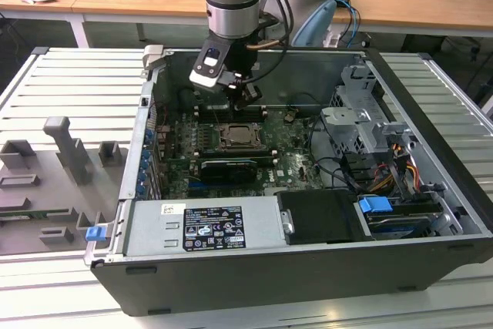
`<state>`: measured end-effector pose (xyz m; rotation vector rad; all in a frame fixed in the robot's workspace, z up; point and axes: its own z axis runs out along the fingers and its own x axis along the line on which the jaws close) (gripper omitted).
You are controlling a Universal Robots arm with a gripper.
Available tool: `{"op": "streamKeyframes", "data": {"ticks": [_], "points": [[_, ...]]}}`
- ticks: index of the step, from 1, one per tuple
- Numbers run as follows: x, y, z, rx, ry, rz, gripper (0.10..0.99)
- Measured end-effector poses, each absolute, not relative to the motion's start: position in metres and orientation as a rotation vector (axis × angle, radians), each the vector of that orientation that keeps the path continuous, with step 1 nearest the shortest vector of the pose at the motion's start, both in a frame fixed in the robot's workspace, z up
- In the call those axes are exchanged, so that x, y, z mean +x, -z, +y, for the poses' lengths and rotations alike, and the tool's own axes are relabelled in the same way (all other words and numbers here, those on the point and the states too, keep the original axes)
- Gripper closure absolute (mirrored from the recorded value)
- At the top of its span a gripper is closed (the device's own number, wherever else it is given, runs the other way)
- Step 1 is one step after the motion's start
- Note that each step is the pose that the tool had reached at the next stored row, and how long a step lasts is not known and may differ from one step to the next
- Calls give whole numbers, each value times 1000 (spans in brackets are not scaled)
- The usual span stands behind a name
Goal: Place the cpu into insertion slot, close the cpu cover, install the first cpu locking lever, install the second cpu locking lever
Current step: 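Install the first cpu locking lever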
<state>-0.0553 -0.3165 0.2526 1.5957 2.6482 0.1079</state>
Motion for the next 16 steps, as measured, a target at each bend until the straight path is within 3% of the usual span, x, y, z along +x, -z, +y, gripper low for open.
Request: {"op": "streamKeyframes", "data": {"ticks": [16], "points": [[-55,-254,-316,1241,-107,2846,980]]}}
